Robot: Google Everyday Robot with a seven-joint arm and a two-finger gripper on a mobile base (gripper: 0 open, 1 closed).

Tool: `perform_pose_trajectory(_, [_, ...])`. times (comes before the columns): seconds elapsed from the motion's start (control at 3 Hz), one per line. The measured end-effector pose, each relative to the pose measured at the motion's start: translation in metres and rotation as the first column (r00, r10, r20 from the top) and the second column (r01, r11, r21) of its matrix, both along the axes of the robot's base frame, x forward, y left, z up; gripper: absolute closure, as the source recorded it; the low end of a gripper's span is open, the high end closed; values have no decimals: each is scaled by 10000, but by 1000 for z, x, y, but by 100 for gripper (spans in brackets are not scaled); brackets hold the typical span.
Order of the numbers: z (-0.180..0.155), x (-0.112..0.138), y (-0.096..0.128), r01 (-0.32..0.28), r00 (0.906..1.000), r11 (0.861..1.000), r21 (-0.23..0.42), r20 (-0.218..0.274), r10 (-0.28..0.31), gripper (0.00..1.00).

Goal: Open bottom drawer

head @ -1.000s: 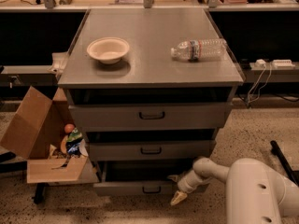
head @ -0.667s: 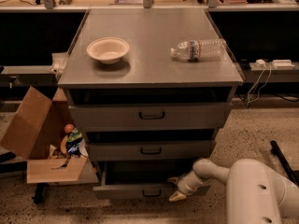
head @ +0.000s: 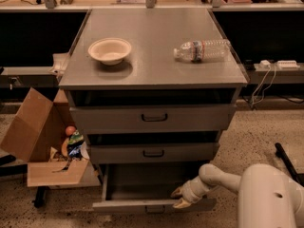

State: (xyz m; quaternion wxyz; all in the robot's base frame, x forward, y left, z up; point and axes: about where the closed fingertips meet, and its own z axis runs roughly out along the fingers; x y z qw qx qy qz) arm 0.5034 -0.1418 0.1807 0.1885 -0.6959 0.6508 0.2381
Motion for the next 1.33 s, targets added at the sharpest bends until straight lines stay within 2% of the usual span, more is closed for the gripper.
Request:
perform_pose_trajectory(0.33, [2, -28, -2, -61, 9998, 9974, 714, -160, 73, 100])
perform_pose_trajectory(0.67, [-3, -50, -3, -14, 9985, 9901, 1404, -541, 91, 100])
perform_pose_trajectory(1.33, [-1, -55, -1, -43, 9971, 9875, 1578, -738, 162, 98])
